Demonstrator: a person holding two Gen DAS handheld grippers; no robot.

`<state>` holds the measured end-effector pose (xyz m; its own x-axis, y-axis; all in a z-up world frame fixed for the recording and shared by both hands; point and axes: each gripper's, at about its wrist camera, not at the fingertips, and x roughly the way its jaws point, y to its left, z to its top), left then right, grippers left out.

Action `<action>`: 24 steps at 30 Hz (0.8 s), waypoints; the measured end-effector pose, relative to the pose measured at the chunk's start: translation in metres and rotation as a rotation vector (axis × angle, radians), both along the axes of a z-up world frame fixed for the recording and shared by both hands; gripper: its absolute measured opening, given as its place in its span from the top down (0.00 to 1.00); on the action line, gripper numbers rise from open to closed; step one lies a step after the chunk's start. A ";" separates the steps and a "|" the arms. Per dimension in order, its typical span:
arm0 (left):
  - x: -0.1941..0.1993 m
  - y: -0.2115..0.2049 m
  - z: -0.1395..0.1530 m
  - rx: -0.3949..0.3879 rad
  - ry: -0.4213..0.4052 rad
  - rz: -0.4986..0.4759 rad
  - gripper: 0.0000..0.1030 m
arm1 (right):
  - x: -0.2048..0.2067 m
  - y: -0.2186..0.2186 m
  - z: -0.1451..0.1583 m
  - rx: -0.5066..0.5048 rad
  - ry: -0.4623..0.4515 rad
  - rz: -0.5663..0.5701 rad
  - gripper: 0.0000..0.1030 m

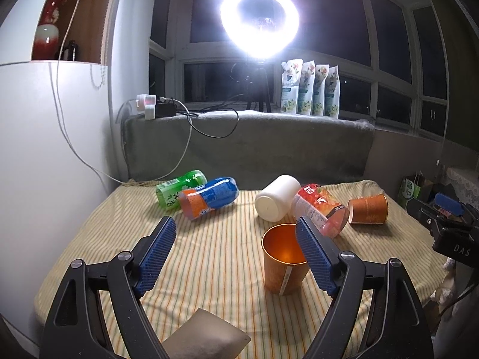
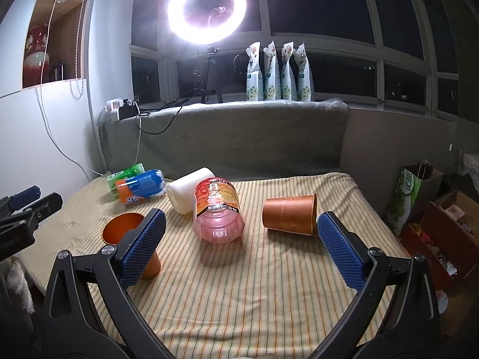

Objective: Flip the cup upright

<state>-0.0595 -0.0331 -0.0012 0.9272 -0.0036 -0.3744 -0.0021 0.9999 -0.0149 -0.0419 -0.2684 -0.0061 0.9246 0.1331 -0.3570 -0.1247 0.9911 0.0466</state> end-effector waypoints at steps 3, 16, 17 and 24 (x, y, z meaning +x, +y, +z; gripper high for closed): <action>-0.001 0.001 0.000 -0.003 0.001 0.000 0.20 | -0.002 0.002 0.001 -0.007 -0.007 0.001 0.00; 0.000 0.002 0.000 -0.005 0.008 -0.001 0.20 | -0.002 0.007 0.000 -0.008 0.001 0.010 0.00; 0.000 0.002 0.000 -0.005 0.009 -0.002 0.20 | -0.002 0.007 0.000 -0.008 0.001 0.010 0.00; 0.000 -0.001 -0.001 -0.003 0.010 -0.004 0.20 | -0.002 0.006 -0.001 -0.007 0.002 0.012 0.00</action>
